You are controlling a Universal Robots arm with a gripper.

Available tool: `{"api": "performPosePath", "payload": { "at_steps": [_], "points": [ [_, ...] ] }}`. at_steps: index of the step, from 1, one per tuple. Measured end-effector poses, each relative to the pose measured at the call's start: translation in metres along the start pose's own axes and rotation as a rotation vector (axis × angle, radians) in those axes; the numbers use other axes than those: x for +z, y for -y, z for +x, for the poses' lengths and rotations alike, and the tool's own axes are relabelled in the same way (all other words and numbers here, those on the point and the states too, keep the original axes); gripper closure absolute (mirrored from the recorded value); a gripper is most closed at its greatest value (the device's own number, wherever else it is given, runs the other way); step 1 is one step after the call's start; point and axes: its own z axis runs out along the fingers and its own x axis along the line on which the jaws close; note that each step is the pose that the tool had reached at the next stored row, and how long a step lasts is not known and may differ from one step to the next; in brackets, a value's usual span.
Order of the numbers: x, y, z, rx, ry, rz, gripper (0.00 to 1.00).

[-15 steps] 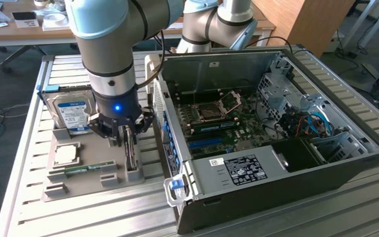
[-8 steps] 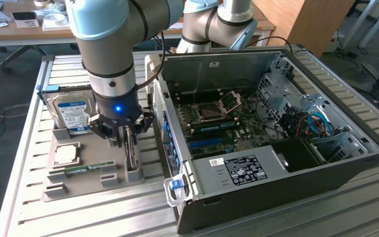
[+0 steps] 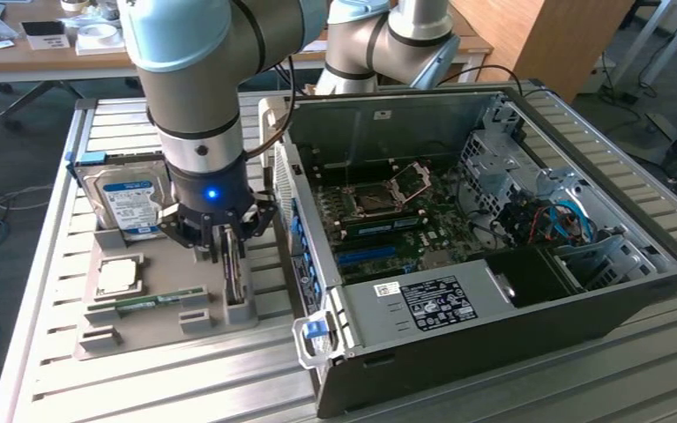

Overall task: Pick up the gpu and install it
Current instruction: 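Pick up the gpu and move the gpu toward the slot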

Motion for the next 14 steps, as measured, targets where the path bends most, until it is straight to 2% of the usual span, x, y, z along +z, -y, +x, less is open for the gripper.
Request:
{"api": "performPosePath", "payload": {
  "at_steps": [14],
  "points": [
    [0.0000, 0.0016, -0.0004, 0.008, 0.0002, 0.0003, 0.59]
  ]
}}
